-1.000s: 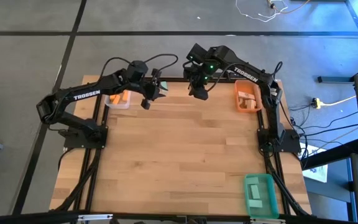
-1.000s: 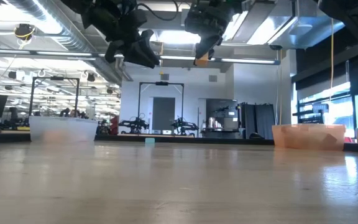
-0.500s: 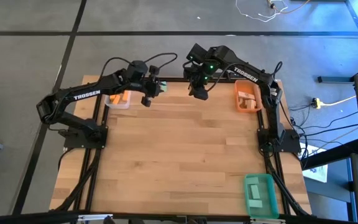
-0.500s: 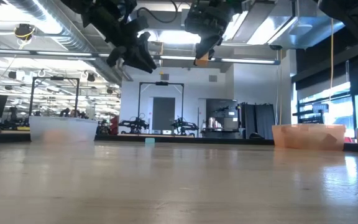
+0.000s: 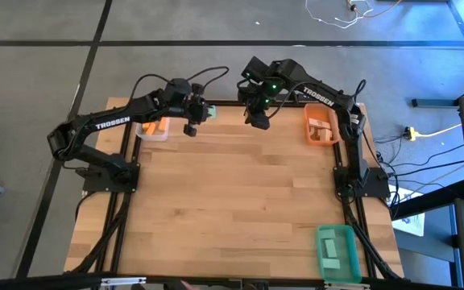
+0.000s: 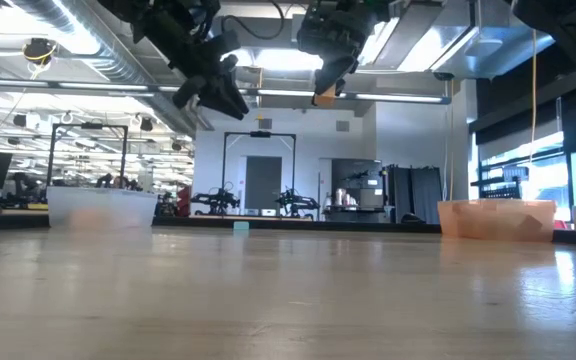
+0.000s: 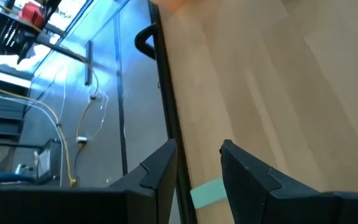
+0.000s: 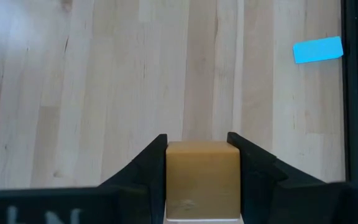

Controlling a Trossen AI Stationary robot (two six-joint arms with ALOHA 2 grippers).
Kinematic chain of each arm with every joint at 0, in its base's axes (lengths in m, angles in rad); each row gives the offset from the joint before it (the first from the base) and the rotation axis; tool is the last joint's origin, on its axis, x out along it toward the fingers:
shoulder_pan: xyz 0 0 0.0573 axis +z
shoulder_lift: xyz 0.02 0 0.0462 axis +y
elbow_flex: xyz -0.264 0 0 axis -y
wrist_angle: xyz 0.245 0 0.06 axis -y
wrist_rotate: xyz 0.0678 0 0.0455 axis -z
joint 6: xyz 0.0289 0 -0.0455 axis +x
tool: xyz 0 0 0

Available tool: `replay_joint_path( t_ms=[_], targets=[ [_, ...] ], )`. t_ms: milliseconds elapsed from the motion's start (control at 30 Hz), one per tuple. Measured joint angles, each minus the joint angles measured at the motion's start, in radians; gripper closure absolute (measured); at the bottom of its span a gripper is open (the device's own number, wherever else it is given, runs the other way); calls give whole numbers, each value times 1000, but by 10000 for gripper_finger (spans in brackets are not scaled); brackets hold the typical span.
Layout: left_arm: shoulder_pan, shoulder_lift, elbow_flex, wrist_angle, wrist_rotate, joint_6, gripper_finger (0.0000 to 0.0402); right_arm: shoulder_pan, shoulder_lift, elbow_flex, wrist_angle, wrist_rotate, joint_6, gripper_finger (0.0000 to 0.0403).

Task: Sort & place blocks by color
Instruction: Put the orange block into the transparent bin

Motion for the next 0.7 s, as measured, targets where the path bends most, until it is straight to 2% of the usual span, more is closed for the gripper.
replay_joint_path(
  t_ms=[167,300,433,700],
  targets=[
    [0,0,0,-2,-31,102,286,0,0,0,0,0,0,270],
    [0,0,0,-10,27,175,273,0,0,0,0,0,0,270],
    [-9,0,0,-11,33,241,243,0,0,0,0,0,0,270],
    [-11,0,0,-6,-58,251,164,0,0,0,1,-1,0,270]
  ],
)
